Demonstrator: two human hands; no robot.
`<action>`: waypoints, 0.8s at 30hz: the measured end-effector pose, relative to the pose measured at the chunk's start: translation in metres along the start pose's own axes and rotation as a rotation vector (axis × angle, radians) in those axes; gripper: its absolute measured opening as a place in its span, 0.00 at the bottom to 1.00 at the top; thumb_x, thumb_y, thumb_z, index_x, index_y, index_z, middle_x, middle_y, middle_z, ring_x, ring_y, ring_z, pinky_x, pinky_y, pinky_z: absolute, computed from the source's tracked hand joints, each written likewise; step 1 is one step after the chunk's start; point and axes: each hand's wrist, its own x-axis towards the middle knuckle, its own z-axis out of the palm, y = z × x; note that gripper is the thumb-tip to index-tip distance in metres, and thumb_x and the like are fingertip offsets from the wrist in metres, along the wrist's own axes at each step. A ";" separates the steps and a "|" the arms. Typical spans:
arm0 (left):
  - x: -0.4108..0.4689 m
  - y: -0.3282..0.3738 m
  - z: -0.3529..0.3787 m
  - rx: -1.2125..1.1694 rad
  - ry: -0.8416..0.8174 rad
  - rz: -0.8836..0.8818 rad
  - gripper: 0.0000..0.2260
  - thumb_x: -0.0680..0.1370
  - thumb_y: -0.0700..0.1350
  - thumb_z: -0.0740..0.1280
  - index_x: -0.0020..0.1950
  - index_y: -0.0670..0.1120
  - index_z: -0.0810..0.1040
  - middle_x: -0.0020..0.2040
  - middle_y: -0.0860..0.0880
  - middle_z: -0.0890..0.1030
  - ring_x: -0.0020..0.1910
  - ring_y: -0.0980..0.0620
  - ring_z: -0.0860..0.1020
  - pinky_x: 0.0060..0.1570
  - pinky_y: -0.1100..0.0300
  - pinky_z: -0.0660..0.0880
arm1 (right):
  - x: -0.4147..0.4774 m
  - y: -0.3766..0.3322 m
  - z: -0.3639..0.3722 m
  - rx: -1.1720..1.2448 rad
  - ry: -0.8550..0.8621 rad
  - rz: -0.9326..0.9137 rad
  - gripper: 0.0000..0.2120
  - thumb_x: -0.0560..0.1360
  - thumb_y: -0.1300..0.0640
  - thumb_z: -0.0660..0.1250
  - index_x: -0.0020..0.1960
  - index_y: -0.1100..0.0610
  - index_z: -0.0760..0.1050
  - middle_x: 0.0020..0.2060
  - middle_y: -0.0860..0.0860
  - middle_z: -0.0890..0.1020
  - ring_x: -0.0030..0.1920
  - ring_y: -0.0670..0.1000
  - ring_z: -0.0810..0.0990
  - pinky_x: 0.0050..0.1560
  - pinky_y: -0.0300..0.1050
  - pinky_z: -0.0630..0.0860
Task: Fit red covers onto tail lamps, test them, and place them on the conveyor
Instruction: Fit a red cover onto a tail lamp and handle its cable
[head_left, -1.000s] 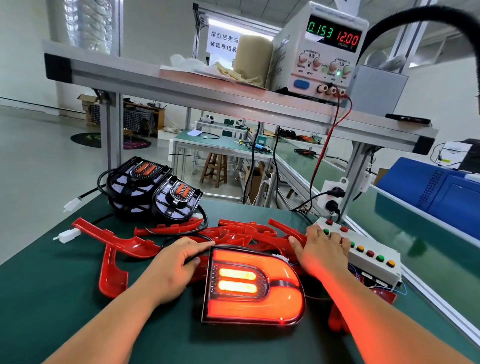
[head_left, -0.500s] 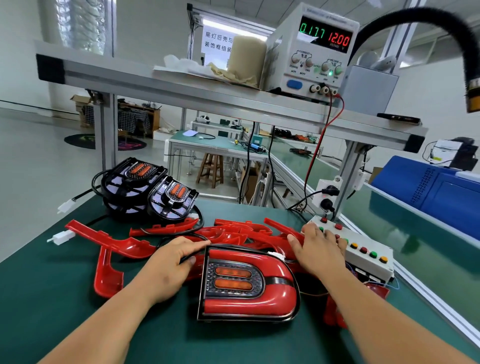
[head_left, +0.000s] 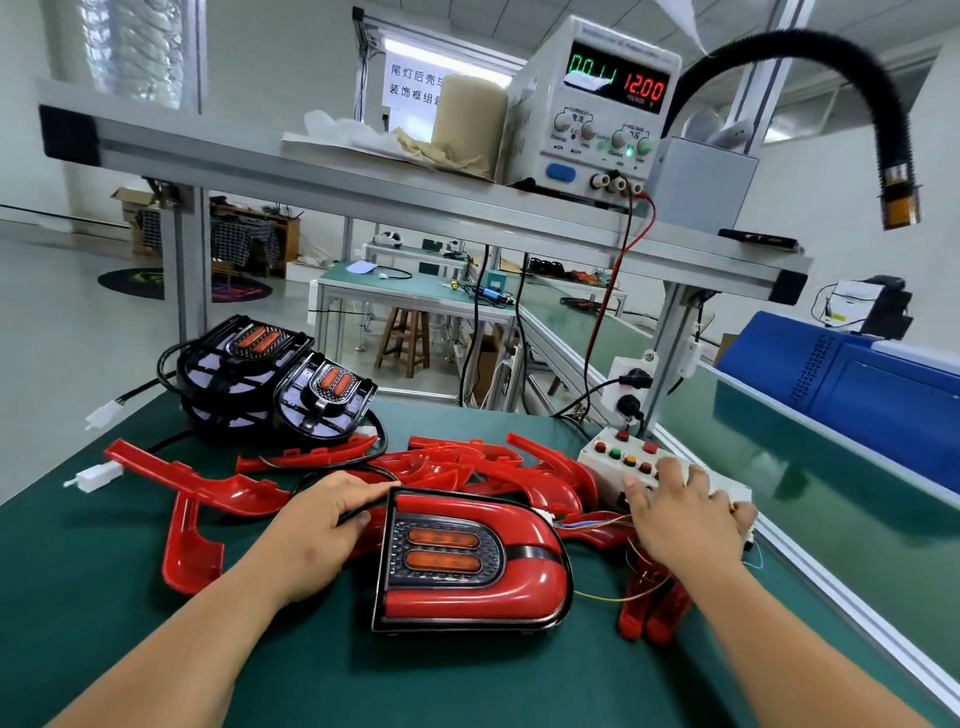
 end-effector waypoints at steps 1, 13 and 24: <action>0.000 0.000 0.000 0.001 -0.001 0.001 0.19 0.80 0.35 0.64 0.67 0.51 0.77 0.56 0.59 0.76 0.59 0.61 0.74 0.56 0.79 0.63 | -0.001 0.000 0.000 -0.022 -0.001 -0.001 0.27 0.78 0.34 0.44 0.69 0.49 0.63 0.68 0.56 0.69 0.62 0.64 0.72 0.61 0.58 0.59; 0.001 0.003 -0.001 0.027 -0.009 0.002 0.17 0.80 0.35 0.64 0.67 0.48 0.77 0.56 0.55 0.77 0.60 0.57 0.74 0.62 0.70 0.63 | -0.004 -0.004 -0.001 -0.171 -0.081 -0.104 0.29 0.77 0.31 0.39 0.72 0.42 0.56 0.70 0.53 0.63 0.64 0.61 0.74 0.64 0.59 0.55; 0.002 0.001 0.000 0.002 -0.017 -0.023 0.19 0.80 0.36 0.64 0.68 0.52 0.76 0.55 0.59 0.75 0.59 0.59 0.74 0.56 0.77 0.64 | 0.015 -0.016 -0.008 -0.140 -0.203 -0.052 0.32 0.75 0.28 0.37 0.77 0.37 0.41 0.79 0.53 0.44 0.70 0.61 0.69 0.66 0.72 0.51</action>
